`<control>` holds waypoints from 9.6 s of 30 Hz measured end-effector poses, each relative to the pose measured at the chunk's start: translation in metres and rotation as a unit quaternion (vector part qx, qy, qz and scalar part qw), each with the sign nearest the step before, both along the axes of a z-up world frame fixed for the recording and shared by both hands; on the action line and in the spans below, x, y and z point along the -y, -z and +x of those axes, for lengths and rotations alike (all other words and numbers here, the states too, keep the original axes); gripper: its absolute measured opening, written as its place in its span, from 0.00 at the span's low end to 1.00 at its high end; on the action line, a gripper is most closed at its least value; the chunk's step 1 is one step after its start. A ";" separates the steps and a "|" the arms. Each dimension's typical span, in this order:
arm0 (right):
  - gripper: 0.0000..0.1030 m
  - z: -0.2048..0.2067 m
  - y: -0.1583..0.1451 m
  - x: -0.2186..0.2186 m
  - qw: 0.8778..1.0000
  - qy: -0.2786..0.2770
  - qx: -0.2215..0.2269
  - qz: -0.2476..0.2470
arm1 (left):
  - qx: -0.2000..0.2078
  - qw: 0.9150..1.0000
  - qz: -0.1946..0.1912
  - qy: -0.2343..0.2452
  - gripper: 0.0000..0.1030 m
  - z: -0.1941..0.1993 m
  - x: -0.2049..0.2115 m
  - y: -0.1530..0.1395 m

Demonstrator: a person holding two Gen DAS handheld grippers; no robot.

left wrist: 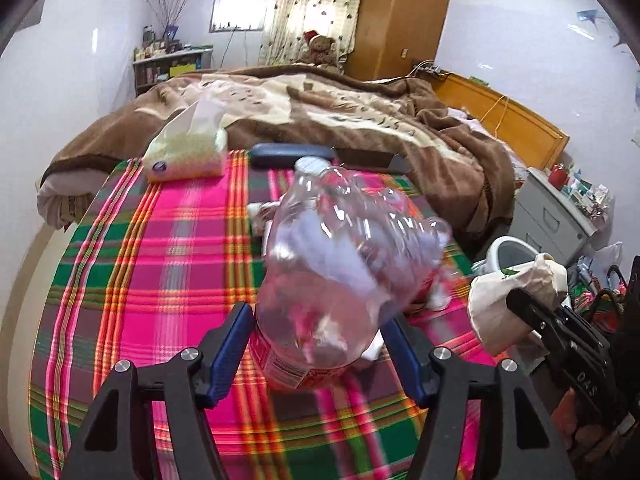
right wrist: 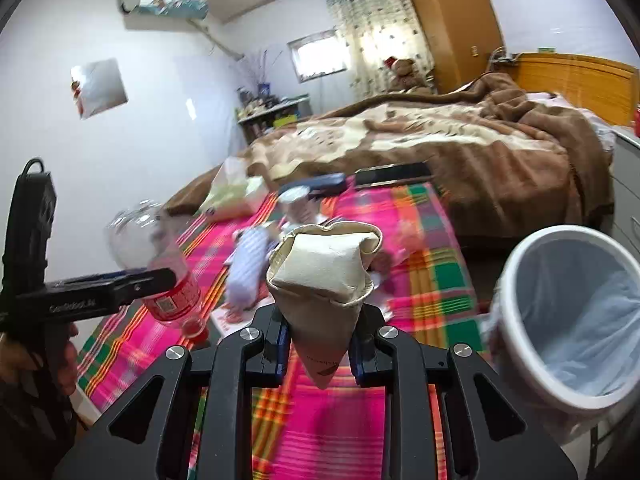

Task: Collect trash
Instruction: 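Carry bottle and paper cup over the white bin while both tools open to drop them, then move both open tools back over the plaid cloth, then reach the left tool to the white foam net while the right tool reaches the red jelly cup, then close the left tool on the foam net while the right tool closes on the jelly cup, then carry foam net and jelly cup over the white bin while both tools open to drop them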

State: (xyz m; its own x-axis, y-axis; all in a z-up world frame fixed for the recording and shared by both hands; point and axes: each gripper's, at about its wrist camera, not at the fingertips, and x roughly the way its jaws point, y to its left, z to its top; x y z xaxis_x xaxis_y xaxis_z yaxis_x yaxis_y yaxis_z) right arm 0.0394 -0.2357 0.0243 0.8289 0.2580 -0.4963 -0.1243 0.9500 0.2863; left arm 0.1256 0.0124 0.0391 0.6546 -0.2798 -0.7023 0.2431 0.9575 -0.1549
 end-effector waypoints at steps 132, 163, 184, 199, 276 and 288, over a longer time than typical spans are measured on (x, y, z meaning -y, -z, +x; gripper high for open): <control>0.45 0.151 0.058 0.024 0.987 0.001 -0.164 0.005 | -0.075 0.990 -0.078 -0.090 0.73 0.103 0.012 0.066; 0.48 0.177 0.045 0.025 0.990 -0.041 -0.135 -0.004 | -0.059 0.993 -0.053 -0.086 0.59 0.080 -0.024 0.063; 0.46 0.194 0.064 0.016 0.979 -0.092 -0.179 0.032 | -0.098 0.984 -0.026 -0.149 0.66 0.130 -0.054 0.094; 0.36 0.166 0.056 0.034 0.985 -0.067 -0.153 0.034 | -0.070 0.985 0.087 -0.134 0.48 0.131 -0.033 0.101; 0.44 0.010 -0.011 0.092 0.999 0.033 -0.024 0.005 | 0.040 0.999 -0.013 0.031 0.32 -0.010 0.086 -0.004; 0.44 -0.007 -0.004 0.140 0.992 0.117 -0.036 -0.009 | 0.044 0.990 -0.004 0.133 0.32 -0.024 0.189 -0.003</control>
State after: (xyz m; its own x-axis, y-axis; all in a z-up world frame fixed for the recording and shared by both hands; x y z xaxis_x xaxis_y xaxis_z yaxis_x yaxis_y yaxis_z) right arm 0.0321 -0.3756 0.0280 0.8275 0.0537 -0.5589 0.1202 0.9553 0.2699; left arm 0.1018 -0.1769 0.0424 0.6153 -0.4566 -0.6426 0.4996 0.8564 -0.1301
